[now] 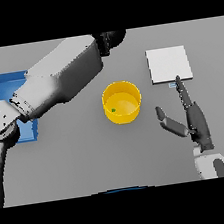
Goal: Pick up the red beaker and tilt it to pour out 1 green nut into yellow bowl. Pick up the yellow bowl and place it on the metallic measuring scale.
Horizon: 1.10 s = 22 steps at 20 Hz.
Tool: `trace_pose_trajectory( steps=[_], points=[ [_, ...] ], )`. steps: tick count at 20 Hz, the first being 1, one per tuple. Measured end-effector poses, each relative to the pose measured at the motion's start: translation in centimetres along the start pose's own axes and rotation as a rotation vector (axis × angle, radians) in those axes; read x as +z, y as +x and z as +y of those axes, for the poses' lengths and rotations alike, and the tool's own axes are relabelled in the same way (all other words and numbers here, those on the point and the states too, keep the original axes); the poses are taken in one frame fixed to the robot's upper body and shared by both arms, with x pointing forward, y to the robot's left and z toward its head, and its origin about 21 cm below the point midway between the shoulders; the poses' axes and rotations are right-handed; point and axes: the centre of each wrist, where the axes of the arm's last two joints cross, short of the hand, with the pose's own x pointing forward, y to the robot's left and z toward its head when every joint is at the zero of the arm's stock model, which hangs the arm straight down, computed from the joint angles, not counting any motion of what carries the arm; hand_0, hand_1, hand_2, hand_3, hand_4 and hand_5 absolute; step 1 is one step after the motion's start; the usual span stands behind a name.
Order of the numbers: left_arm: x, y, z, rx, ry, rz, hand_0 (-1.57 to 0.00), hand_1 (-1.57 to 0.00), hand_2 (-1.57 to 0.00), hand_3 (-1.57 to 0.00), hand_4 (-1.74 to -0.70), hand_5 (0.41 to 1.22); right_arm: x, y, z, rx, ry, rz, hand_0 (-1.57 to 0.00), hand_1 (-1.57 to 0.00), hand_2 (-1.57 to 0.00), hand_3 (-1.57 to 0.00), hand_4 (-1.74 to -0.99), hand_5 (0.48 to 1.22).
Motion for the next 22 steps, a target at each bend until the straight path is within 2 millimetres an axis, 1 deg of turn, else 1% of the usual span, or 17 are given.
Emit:
trace_pose_trajectory(
  steps=[1, 2, 4, 5, 6, 7, 8, 10, 12, 13, 14, 16, 18, 19, 20, 21, 22],
  points=[
    [0.3, -1.7, -0.2, 0.02, 0.006, 0.042, -1.57, -1.57, -1.57, -1.26, -1.73, 1.221, 0.0, 0.0, -0.3, 0.003, -0.006, -0.005, 0.0, 0.0, 0.0, 0.0, -1.16, 0.663],
    [0.8, -4.0, -0.5, 0.068, 0.0, 0.13, -1.57, -1.57, -1.57, -1.32, -1.73, 1.221, 0.0, 0.0, -0.3, 0.007, 0.0, -0.006, 0.0, 0.0, 0.0, 0.0, -1.161, 0.661],
    [2.4, -8.5, -1.9, 0.229, -0.012, 0.241, -1.57, -1.57, -1.57, -1.41, -1.73, 1.221, 0.1, 0.0, -0.1, -0.018, 0.009, -0.009, 0.0, 0.0, 0.0, 0.0, -1.156, 0.658],
    [2.8, -9.7, -2.7, 0.34, -0.014, 0.301, -1.57, -1.57, -1.57, -1.44, -1.73, 1.221, 0.2, 0.0, 0.1, -0.025, 0.009, -0.006, 0.0, 0.0, 0.0, 0.0, -1.152, 0.652],
    [3.6, -11.0, -4.2, 0.483, 0.005, 0.359, -1.57, -1.57, -1.57, -1.47, -1.73, 1.221, 0.2, -0.1, 0.1, -0.006, 0.005, -0.009, 0.0, 0.0, 0.0, 0.0, -1.146, 0.641],
    [4.5, -12.4, -5.3, 0.631, 0.01, 0.426, -1.57, -1.57, -1.57, -1.43, -1.74, 1.221, -0.2, 0.2, 0.2, 0.015, -0.004, -0.005, 0.0, 0.0, 0.0, 0.0, -1.14, 0.637],
    [5.3, -13.2, -6.9, 0.787, 0.018, 0.492, -1.57, -1.57, -1.57, -1.42, -1.74, 1.221, -0.3, 0.1, 0.0, 0.039, -0.004, 0.004, 0.0, 0.0, 0.0, 0.0, -1.144, 0.633],
    [7.3, -14.7, -10.0, 1.027, 0.031, 0.601, -1.57, -1.57, -1.57, -1.39, -1.74, 1.221, -0.6, 0.1, 0.0, 0.042, -0.004, -0.001, 0.0, 0.0, 0.0, 0.0, -1.129, 0.625],
    [9.2, -14.9, -14.5, 1.237, 0.052, 0.718, -1.57, -1.57, -1.57, -1.46, -1.74, 1.221, -0.6, 0.1, -0.1, -0.018, 0.012, -0.03, 0.0, 0.0, 0.0, 0.0, -1.093, 0.623],
    [10.1, -14.8, -16.2, 1.332, 0.05, 0.776, -1.57, -1.57, -1.57, -1.48, -1.74, 1.221, -0.9, 0.1, 0.5, -0.051, 0.021, -0.021, 0.0, 0.0, 0.0, 0.0, -1.083, 0.625],
    [10.9, -13.9, -18.8, 1.43, 0.052, 0.822, -1.57, -1.57, -1.57, -1.5, -1.74, 1.221, -1.0, 0.1, 0.2, -0.068, 0.025, -0.023, 0.0, 0.0, 0.0, 0.0, -1.081, 0.631],
    [11.5, -11.2, -22.4, 1.565, 0.027, 0.929, -1.57, -1.57, -1.57, -1.52, -1.74, 1.221, -0.6, 0.1, -0.1, -0.056, 0.035, -0.032, 0.0, 0.0, 0.0, 0.0, -1.106, 0.642],
    [12.5, -9.5, -25.0, 1.662, -0.013, 1.056, -1.57, -1.57, -1.57, -1.54, -1.74, 1.221, -0.8, 0.2, -0.1, -0.058, 0.049, -0.039, 0.0, 0.0, 0.0, 0.0, -1.141, 0.657],
    [12.7, -8.6, -25.9, 1.702, -0.027, 1.101, -1.57, -1.57, -1.57, -1.55, -1.74, 1.221, -0.6, 0.0, -0.3, -0.072, 0.052, -0.028, 0.0, 0.0, 0.0, 0.0, -1.148, 0.663],
    [12.9, -7.3, -27.0, 1.767, -0.076, 1.175, -1.57, -1.57, -1.57, -1.55, -1.74, 1.221, -0.6, 0.0, -0.3, -0.079, 0.059, -0.036, 0.0, 0.0, 0.0, 0.0, -1.157, 0.666],
    [13.2, -6.6, -27.7, 1.818, -0.086, 1.221, -1.57, -1.57, -1.57, -1.56, -1.74, 1.221, -0.6, 0.2, -0.2, -0.076, 0.061, -0.046, 0.0, 0.0, 0.0, 0.0, -1.165, 0.672],
    [13.4, -5.7, -28.4, 1.868, -0.084, 1.262, -1.57, -1.57, -1.57, -1.52, -1.74, 1.221, -0.7, 0.0, -0.2, -0.059, 0.07, -0.03, 0.0, 0.0, 0.0, 0.0, -1.168, 0.68]
  ],
)
